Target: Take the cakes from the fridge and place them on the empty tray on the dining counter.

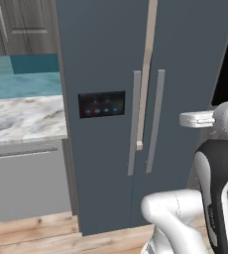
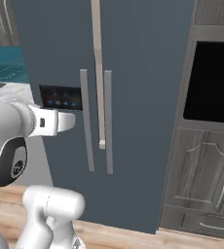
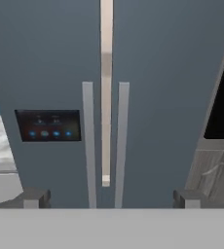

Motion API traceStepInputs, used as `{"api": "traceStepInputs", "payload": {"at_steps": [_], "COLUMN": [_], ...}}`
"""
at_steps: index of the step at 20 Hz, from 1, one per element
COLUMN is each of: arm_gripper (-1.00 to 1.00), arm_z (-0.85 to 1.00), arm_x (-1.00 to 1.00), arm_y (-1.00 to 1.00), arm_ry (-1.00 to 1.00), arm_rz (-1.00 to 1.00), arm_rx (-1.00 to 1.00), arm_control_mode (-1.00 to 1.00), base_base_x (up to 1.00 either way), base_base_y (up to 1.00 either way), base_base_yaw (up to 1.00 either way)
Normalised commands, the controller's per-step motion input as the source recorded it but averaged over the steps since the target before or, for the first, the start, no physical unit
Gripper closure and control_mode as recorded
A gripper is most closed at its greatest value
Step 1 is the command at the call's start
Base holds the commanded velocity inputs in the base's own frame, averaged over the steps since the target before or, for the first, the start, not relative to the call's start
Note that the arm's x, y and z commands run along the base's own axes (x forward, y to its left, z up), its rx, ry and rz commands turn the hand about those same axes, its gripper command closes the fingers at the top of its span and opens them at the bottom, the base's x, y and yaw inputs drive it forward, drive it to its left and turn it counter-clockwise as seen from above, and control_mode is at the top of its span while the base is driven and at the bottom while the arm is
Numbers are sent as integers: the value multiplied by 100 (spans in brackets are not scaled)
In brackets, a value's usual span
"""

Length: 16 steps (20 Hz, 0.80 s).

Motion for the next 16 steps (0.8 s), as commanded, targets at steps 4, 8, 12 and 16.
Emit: {"api": "traceStepInputs", "payload": {"at_steps": [4,8,12,16], "arm_gripper": [-100,-100,-100,-100], "arm_z": [0,4,1,-7], "arm_x": [40,52,53,50], "arm_y": [-39,-20,-21,-12], "arm_ry": [0,12,28,18], "arm_rz": [0,0,-1,0], "arm_rx": [0,0,0,-1], "arm_control_mode": [-100,-100,-100,-100], "base_base_x": [0,0,0,0], "base_base_y": [0,0,0,0], "base_base_yaw": [0,0,0,0]}}
